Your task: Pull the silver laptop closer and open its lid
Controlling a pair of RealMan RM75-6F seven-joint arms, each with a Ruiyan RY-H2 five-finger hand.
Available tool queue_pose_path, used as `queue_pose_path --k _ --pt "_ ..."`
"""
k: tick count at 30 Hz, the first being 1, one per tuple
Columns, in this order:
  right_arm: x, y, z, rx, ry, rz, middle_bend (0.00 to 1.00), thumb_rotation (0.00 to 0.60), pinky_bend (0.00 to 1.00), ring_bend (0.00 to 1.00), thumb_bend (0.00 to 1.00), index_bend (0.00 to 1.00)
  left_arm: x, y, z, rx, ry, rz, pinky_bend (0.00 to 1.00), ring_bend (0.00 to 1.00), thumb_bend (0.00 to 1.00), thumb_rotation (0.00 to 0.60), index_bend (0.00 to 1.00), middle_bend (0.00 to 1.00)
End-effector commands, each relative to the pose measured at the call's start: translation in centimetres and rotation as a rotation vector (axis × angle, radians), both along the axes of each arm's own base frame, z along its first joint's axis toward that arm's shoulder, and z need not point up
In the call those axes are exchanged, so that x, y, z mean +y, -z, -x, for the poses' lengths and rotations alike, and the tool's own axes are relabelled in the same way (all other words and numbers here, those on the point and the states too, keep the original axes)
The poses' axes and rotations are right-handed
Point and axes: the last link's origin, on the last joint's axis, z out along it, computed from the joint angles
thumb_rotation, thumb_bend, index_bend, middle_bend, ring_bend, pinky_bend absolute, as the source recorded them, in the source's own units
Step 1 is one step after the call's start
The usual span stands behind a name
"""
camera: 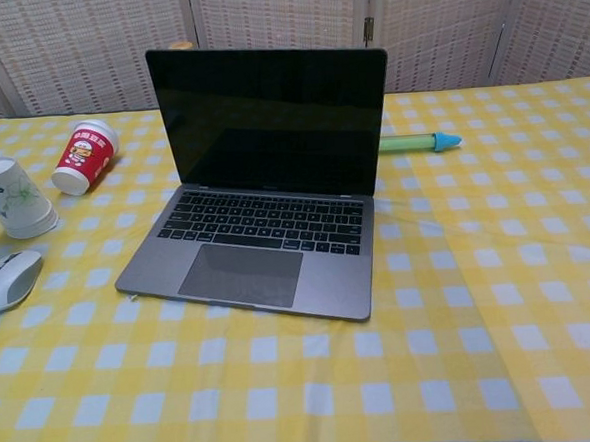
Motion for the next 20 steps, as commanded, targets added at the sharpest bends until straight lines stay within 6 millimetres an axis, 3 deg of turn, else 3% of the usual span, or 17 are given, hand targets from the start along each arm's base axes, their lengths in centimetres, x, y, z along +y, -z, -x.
queue_pose_path --k 1,6,14,20 --pt "0.6 -1.0 1.0 0.002 0.009 0.038 0.00 0.491 0.00 0.04 0.67 0.00 -2.9 -0.5 2.6 0.046 -0.023 -0.018 0.00 0.00 0.44 0.600 0.00 0.01" --pt "1.6 -1.6 2.0 -0.013 0.036 0.089 0.00 0.486 0.00 0.04 0.67 0.00 -6.5 -0.9 4.7 0.062 -0.044 -0.049 0.00 0.00 0.44 0.600 0.00 0.01" --pt "3.4 -2.0 3.7 -0.024 0.096 0.168 0.00 0.482 0.00 0.03 0.67 0.00 -11.8 -0.6 6.2 0.073 -0.067 -0.093 0.00 0.00 0.44 0.600 0.00 0.02" --pt "3.7 -1.8 4.2 -0.031 0.121 0.187 0.00 0.480 0.00 0.04 0.67 0.00 -13.4 -0.2 6.3 0.073 -0.064 -0.100 0.00 0.00 0.44 0.600 0.00 0.02"
